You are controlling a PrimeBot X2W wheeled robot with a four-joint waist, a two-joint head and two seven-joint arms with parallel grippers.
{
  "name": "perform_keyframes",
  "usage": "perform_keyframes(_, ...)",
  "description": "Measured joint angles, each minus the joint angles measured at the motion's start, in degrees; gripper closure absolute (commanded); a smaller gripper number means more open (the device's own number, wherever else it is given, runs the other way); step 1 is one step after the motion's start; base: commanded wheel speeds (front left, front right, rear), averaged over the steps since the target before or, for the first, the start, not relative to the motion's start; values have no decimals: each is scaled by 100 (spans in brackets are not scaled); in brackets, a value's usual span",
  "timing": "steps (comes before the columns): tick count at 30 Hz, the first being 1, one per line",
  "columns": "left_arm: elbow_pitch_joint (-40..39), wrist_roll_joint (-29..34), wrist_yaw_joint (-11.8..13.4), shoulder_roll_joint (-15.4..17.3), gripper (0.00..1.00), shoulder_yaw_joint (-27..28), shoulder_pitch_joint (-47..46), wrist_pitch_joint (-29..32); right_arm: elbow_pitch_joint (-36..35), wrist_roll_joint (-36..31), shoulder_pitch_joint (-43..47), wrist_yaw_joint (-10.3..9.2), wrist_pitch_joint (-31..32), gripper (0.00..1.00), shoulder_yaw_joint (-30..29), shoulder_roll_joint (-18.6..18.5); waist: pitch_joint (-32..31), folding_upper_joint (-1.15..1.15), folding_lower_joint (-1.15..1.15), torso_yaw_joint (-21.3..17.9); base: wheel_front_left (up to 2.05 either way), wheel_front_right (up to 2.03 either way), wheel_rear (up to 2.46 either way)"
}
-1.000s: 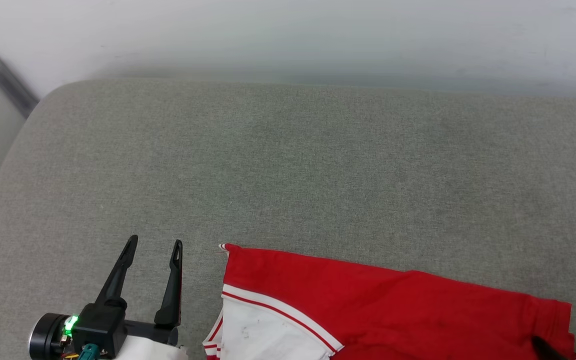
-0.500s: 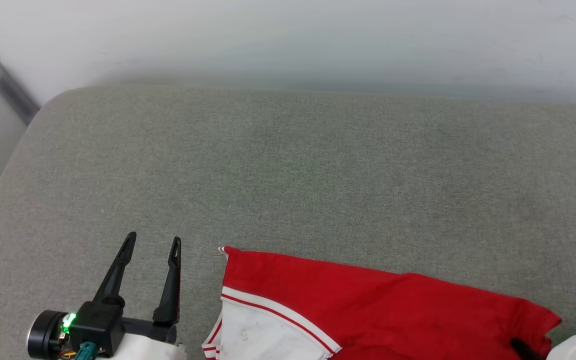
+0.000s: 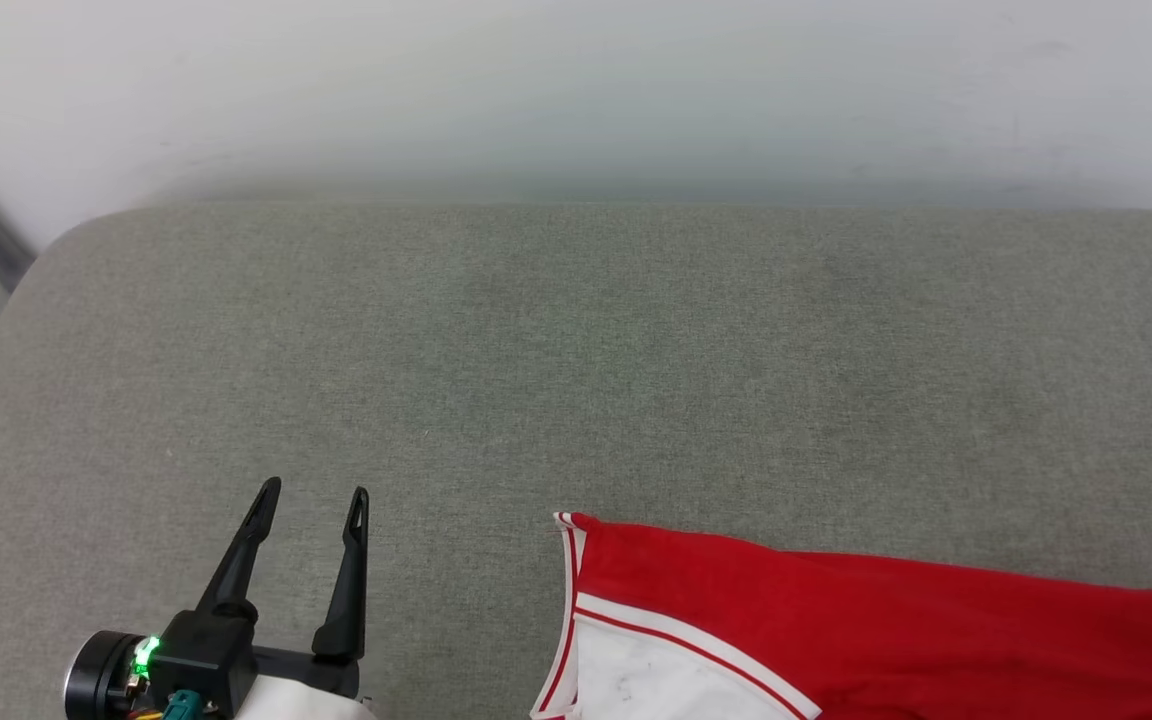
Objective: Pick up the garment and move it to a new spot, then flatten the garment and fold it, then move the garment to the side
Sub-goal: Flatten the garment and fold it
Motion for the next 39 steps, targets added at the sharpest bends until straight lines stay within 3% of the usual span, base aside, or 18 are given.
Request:
perform_keyframes(6,53,14,-41,-60,0,15,10,0,-227,24,-54,-2,66,100,-7,31,-80,0,0,-97,0,0,0)
perform_keyframes(17,113,14,-91,-158,0,22,101,0,-1701,235,323,-4,660,100,588,480,-287,0,0,-129,0,0,0)
perform_keyframes(26,116,14,-125,-223,0,14,130,-1,-2435,447,471,-4,1240,100,1154,1332,-360,0,0,72,0,0,0)
perform_keyframes(28,127,16,-142,-232,0,5,135,0,-2583,667,453,-4,1433,100,1495,1492,-350,0,0,201,0,0,0)
perform_keyframes(39,148,60,-176,-246,0,-40,74,0,-1915,1590,-58,-4,1032,100,2560,1512,-285,0,0,573,0,0,0)
